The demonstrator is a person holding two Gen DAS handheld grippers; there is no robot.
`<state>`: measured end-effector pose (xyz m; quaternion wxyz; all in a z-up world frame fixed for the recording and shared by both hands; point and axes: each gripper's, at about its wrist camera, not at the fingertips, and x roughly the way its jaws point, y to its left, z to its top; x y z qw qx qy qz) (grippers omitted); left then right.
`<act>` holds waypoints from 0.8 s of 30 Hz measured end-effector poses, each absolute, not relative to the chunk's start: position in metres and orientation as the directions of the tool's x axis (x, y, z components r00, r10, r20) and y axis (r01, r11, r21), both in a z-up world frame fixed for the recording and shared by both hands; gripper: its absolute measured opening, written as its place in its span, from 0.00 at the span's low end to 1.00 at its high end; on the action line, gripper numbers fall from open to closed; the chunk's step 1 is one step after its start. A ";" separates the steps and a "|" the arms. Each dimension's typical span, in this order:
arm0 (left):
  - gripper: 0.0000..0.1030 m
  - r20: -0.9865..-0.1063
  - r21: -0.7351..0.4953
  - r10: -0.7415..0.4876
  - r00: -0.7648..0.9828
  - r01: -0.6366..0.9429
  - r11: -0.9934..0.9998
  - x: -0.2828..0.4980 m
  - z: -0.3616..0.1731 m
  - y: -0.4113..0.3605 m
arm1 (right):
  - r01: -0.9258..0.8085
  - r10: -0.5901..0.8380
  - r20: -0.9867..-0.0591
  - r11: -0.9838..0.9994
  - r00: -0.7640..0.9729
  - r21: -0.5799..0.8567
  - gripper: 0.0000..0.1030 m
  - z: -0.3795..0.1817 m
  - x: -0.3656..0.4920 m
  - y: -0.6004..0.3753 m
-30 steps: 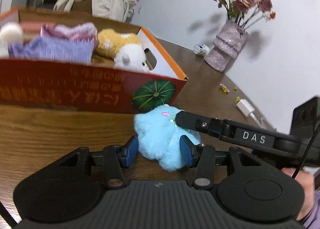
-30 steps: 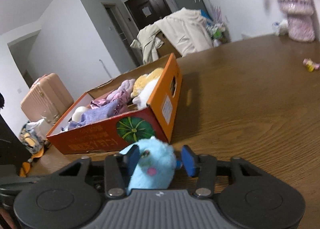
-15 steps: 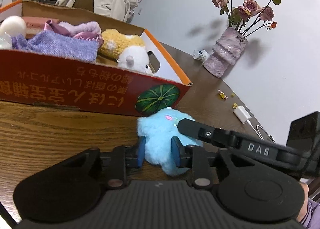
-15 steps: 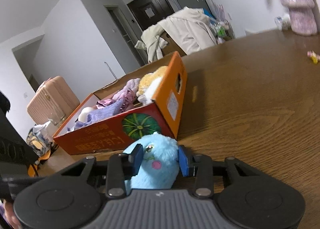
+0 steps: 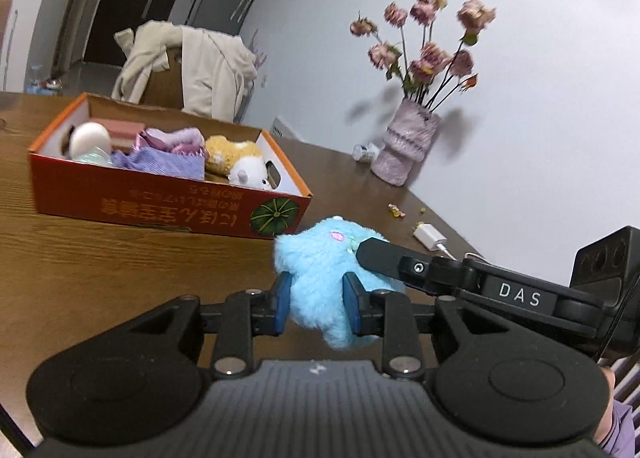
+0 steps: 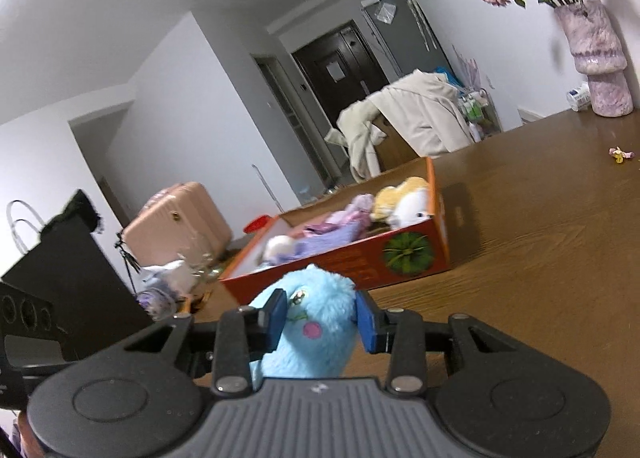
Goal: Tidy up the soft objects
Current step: 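Grasp the light-blue plush with both grippers and lift it, then carry the blue plush into the box beside the yellow plush and release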
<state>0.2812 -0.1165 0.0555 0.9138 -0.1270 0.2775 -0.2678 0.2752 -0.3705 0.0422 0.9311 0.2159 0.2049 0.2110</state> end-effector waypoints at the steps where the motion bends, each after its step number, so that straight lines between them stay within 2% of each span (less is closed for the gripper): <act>1: 0.27 -0.434 -0.377 -0.559 0.706 0.422 0.825 0.274 0.058 -0.114 | -0.308 0.482 -0.283 0.816 0.829 0.488 0.35 0.045 0.267 -0.367; 13: 0.27 -0.391 -0.366 -0.555 0.735 0.429 0.826 0.220 0.069 -0.085 | -0.330 0.483 -0.261 0.822 0.836 0.464 0.35 0.059 0.215 -0.337; 24: 0.27 -0.393 -0.384 -0.557 0.731 0.421 0.822 0.241 0.069 -0.083 | -0.321 0.475 -0.274 0.829 0.836 0.459 0.35 0.063 0.231 -0.334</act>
